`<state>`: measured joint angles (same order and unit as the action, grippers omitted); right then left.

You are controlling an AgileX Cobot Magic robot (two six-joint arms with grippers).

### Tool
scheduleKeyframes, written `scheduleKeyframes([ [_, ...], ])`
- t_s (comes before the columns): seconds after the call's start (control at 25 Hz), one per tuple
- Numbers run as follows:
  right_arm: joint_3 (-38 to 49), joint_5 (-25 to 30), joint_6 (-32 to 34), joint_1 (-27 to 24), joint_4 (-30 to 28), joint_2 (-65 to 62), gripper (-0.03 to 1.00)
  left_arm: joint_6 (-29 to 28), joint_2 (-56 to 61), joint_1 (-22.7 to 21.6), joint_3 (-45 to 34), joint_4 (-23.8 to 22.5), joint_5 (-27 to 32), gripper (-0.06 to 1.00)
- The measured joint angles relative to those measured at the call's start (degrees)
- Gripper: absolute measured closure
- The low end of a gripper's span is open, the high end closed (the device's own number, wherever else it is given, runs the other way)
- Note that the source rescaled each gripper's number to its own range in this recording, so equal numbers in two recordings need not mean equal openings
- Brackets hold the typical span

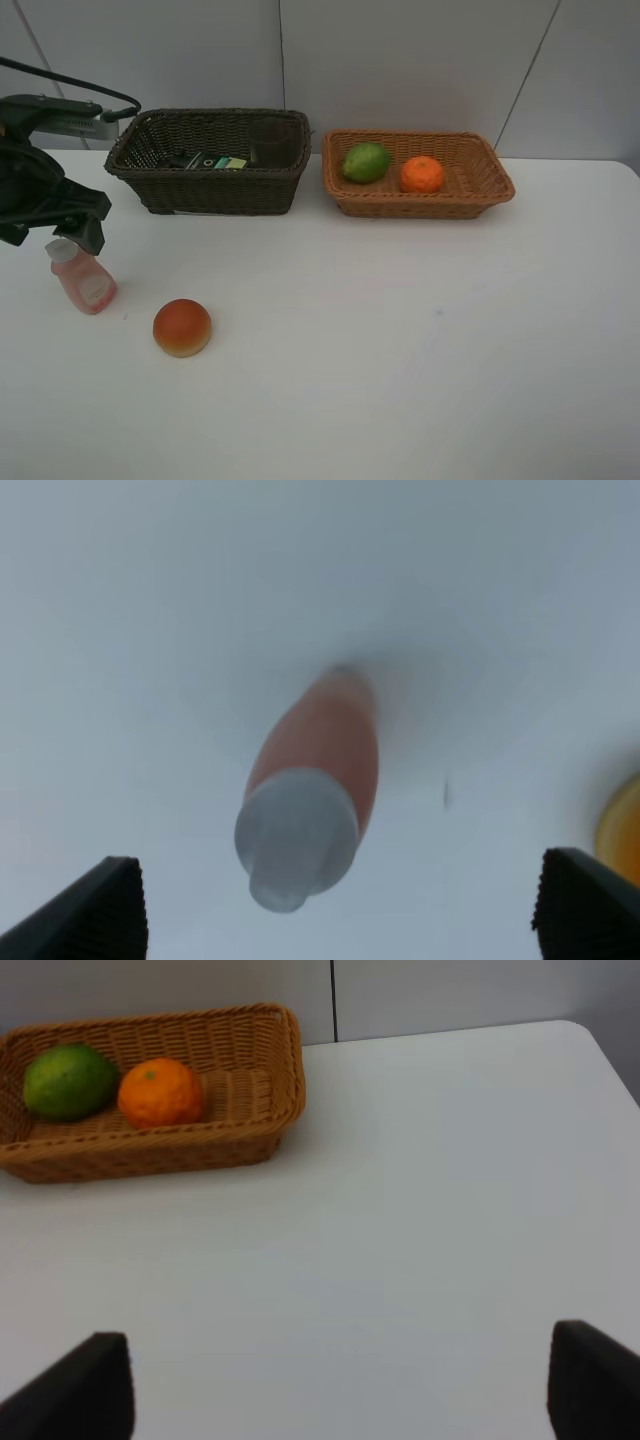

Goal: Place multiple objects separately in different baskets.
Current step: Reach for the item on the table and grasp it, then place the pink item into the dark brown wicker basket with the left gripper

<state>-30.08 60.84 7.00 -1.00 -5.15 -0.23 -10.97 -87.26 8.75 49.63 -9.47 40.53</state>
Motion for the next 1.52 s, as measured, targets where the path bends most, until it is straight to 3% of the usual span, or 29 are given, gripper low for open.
scheduleKeyframes([
  [0.28, 0.0, 0.0, 0.0, 0.0, 0.0, 0.0, 0.30, 0.9, -1.7, -1.8, -2.0, 0.5, -7.2, -0.06],
  [0.56, 0.0, 0.0, 0.0, 0.0, 0.0, 0.0, 0.30, 3.8, -9.3, -1.8, -2.0, 3.1, -10.9, -0.06],
  [0.96, 0.0, 0.0, 0.0, 0.0, 0.0, 0.0, 0.30, 4.1, -13.4, -1.8, -2.0, 3.4, -13.6, -0.04],
  [1.08, 0.0, 0.0, 0.0, 0.0, 0.0, 0.0, 0.30, 4.1, -13.4, -1.8, -2.0, 3.4, -13.6, 0.11],
  [1.24, 0.0, 0.0, 0.0, 0.0, 0.0, 0.0, 0.30, 4.1, -13.4, -1.8, -2.0, 3.4, -13.6, 0.52],
  [1.52, 0.0, 0.0, 0.0, 0.0, 0.0, 0.0, 0.30, 4.1, -13.4, -1.8, -2.0, 3.4, -13.7, 0.51],
])
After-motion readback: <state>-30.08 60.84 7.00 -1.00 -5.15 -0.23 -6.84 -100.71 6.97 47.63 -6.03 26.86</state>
